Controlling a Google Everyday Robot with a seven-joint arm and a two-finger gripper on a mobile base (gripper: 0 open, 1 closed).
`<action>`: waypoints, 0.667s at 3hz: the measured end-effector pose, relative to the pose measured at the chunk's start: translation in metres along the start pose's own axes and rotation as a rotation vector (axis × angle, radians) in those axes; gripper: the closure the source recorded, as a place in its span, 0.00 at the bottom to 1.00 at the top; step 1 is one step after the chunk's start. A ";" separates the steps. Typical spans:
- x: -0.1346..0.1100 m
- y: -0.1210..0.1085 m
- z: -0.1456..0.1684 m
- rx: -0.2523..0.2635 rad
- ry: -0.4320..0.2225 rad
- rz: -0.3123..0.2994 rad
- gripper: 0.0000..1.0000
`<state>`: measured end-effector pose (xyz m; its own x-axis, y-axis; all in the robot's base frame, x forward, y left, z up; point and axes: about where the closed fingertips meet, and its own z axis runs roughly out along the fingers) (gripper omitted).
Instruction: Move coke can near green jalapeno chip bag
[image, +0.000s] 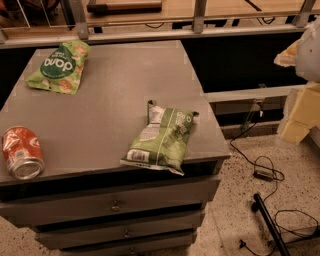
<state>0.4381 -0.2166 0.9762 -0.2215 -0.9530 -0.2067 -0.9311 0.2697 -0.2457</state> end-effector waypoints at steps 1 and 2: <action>0.000 0.000 0.000 0.000 0.000 0.000 0.00; -0.042 -0.012 0.003 -0.016 0.007 -0.190 0.00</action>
Offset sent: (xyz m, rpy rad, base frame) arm 0.0747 0.1295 0.0262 -0.2133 -0.0061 0.6573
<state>0.4592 -0.1792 0.9846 -0.0434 -0.9875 -0.1517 -0.9608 0.0829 -0.2646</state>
